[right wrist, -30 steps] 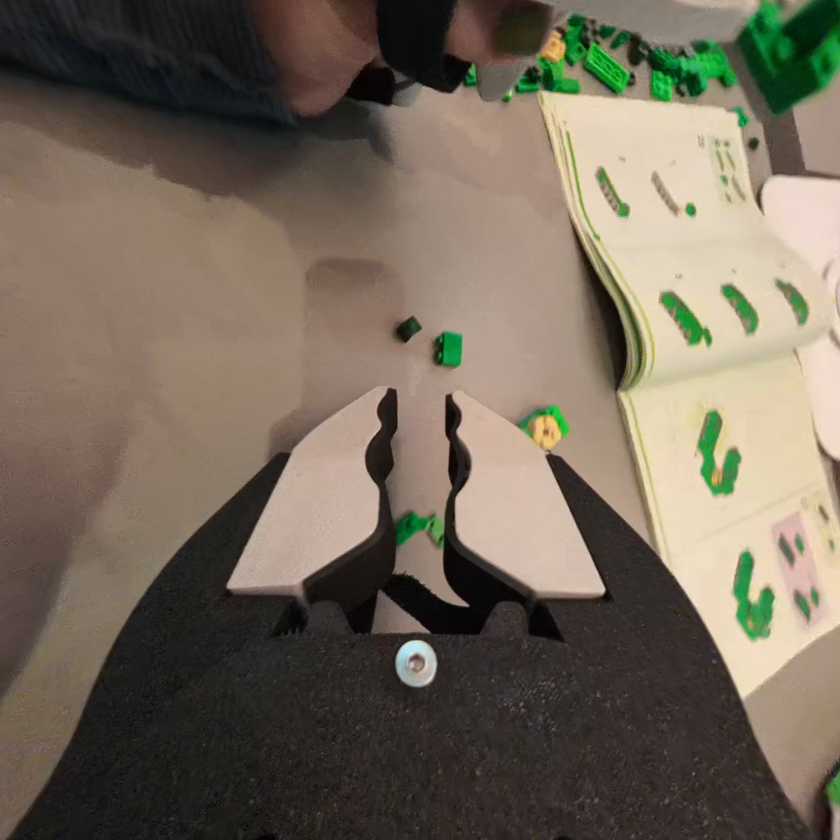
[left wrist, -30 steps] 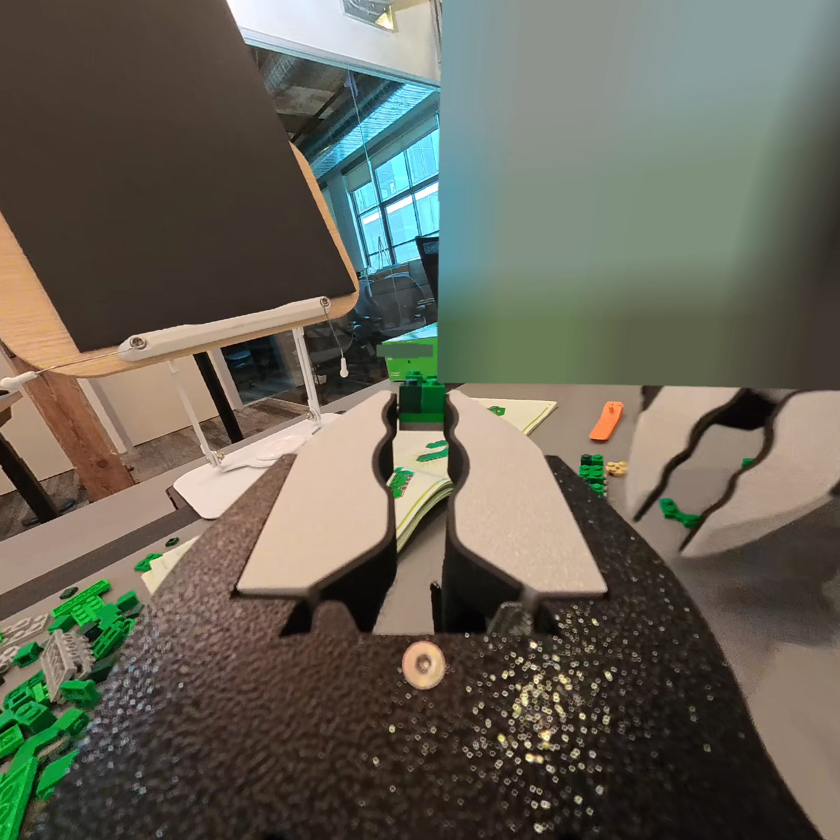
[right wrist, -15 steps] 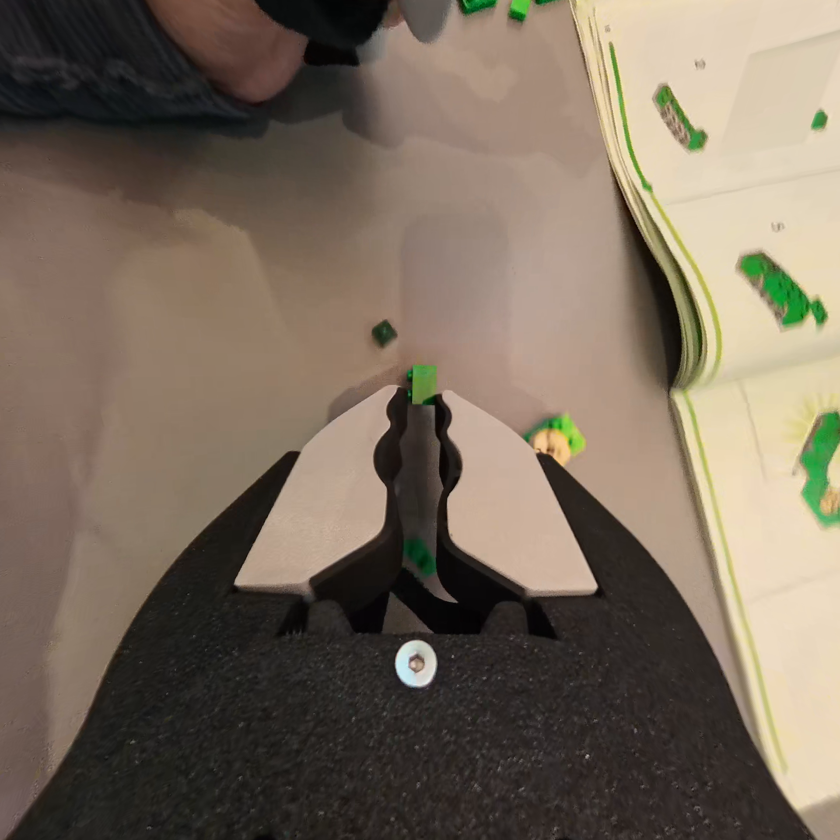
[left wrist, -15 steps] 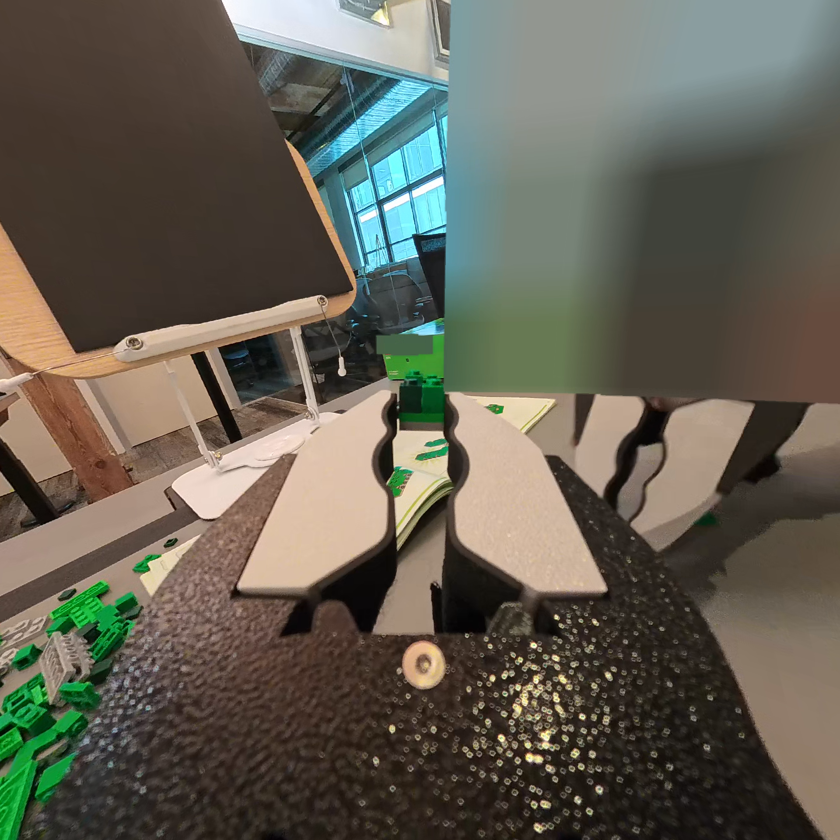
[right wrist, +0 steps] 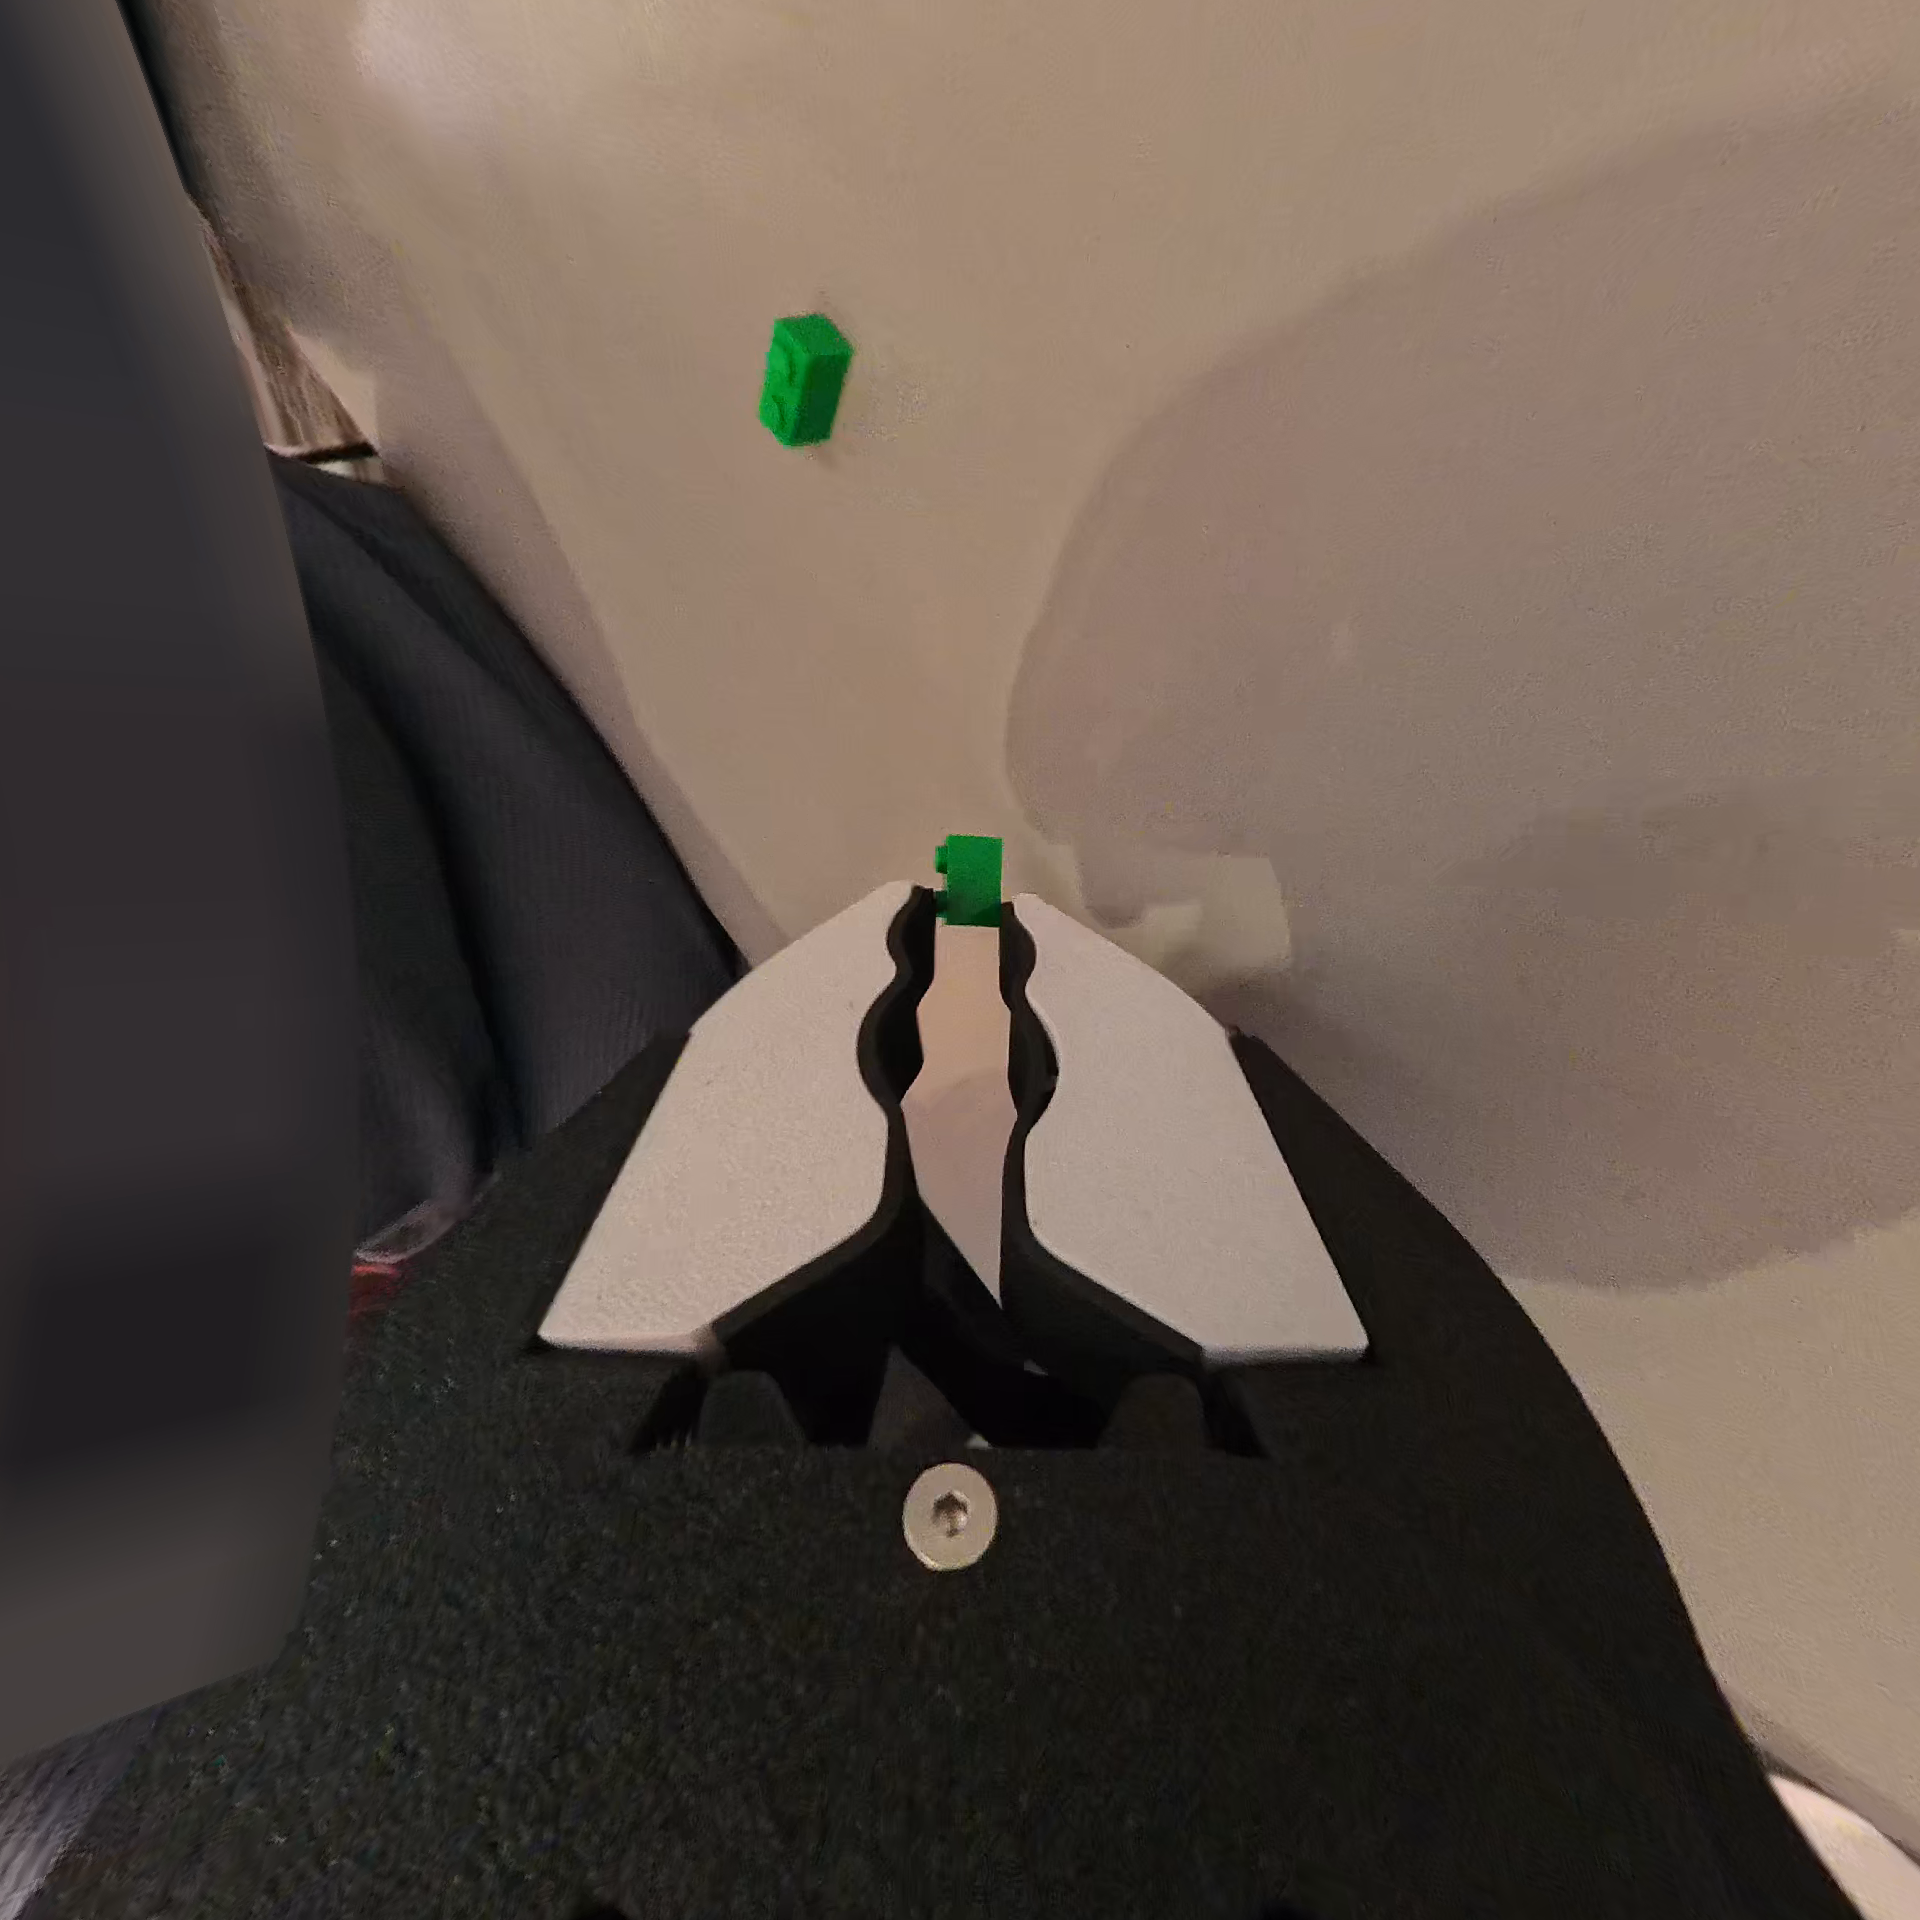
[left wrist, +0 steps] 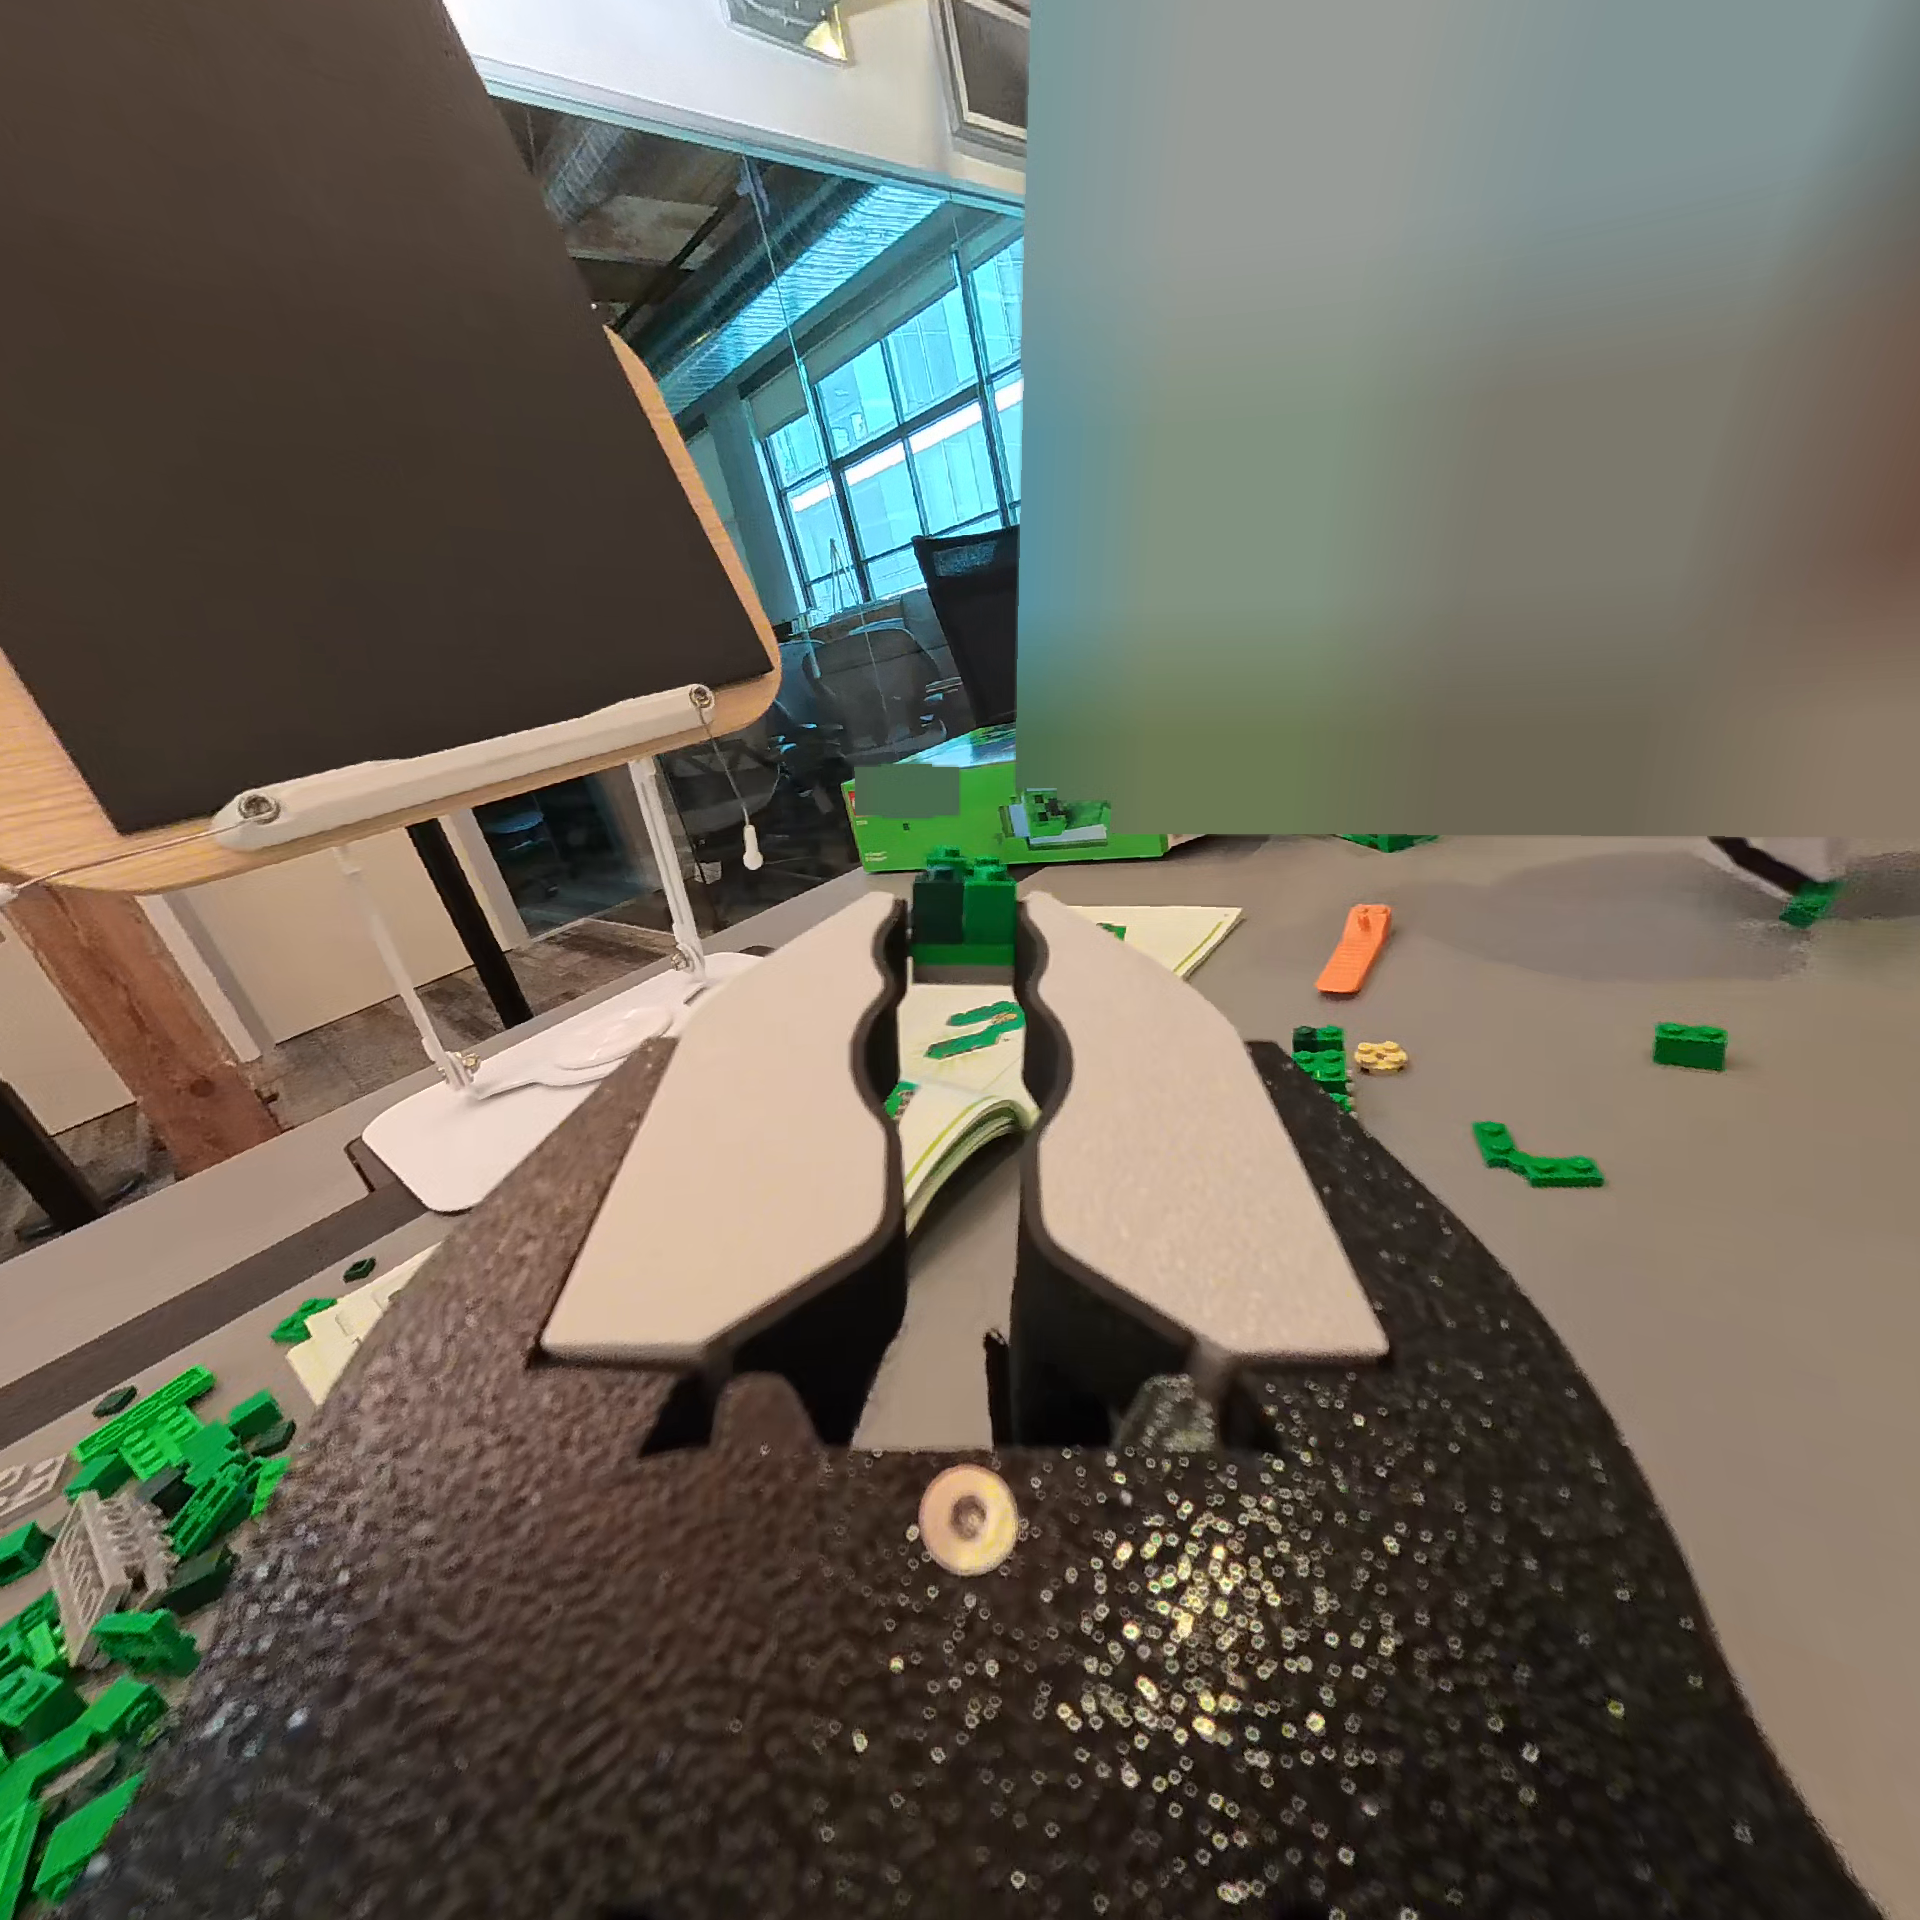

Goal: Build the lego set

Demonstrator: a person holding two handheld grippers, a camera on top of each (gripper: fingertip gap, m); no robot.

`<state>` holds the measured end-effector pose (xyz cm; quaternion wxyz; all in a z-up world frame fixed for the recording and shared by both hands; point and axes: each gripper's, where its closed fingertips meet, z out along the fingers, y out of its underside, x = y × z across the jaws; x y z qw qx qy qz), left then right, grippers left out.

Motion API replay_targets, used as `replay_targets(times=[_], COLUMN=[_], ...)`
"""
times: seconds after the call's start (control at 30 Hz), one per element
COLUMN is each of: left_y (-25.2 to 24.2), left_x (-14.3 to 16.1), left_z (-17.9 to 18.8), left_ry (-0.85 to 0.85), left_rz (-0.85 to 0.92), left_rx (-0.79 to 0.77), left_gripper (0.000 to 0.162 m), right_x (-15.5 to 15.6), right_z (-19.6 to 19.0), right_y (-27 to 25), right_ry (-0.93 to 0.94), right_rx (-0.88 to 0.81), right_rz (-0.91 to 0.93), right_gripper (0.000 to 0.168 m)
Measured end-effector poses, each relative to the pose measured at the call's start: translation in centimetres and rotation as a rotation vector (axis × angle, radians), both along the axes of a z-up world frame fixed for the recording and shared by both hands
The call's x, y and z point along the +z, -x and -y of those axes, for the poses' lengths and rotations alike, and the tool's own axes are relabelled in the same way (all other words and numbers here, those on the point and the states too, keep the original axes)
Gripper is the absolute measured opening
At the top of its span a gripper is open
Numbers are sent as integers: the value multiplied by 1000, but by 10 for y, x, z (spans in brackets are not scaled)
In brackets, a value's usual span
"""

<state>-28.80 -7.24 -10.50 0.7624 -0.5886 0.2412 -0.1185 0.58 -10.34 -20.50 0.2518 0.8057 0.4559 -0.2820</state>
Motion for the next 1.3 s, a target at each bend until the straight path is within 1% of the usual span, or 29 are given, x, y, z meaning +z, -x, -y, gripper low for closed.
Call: replay_targets(times=[0.03,0.2,0.4,0.5,0.57,0.63,0.7,0.8,0.87,0.93,0.97,1.03,1.07,1.17,1.2,1.27,1.3], left_y=[-1,-3,-5,-6,-7,-7,-7,-6,-7,-8,-8,-8,-8,-8,-8,-8,-7], left_x=[0,-1,-1,-2,-2,-2,-2,-2,-2,-2,-2,-1,-1,-1,-1,-1,-1], left_z=[0,1,1,1,1,1,1,1,1,1,1,2,2,2,2,2,2], left_ry=[-1,2,4,6,6,6,5,5,6,3,0,-11,-15,-14,-13,-12,-10], left_rz=[-3,-7,-10,-10,-12,-13,-12,-10,-13,-22,-28,-40,-43,-42,-39,-32,-28], left_rx=[-2,-16,-31,-39,-40,-41,-40,-38,-38,-36,-30,-21,-18,-18,-18,-19,-20], left_gripper=[18,18,18,18,18,18,18,18,18,18,18,18,18,18,18,18,18], right_x=[-2,-9,-11,-12,-11,-10,-6,7,9,15,19,20,18,5,3,0,-3], right_z=[0,2,2,1,-1,-9,-18,-22,-23,-18,-9,-1,4,14,16,18,17], right_y=[-1,-8,-15,-20,-22,-24,-25,-15,-15,-9,-7,-14,-17,-25,-23,-18,-17], right_ry=[10,77,175,208,207,156,51,-197,-499,-851,-1001,-1331,-1438,-1569,-1601,-1635,-1619], right_rx=[10,96,155,167,163,160,133,66,90,128,151,204,218,227,257,339,363], right_rz=[9,68,125,166,173,178,140,-75,-206,-358,-420,-415,-395,-326,-322,-310,-299], right_gripper=[11,11,12,17,19,23,24,24,25,26,24,28,27,23,21,17,18])
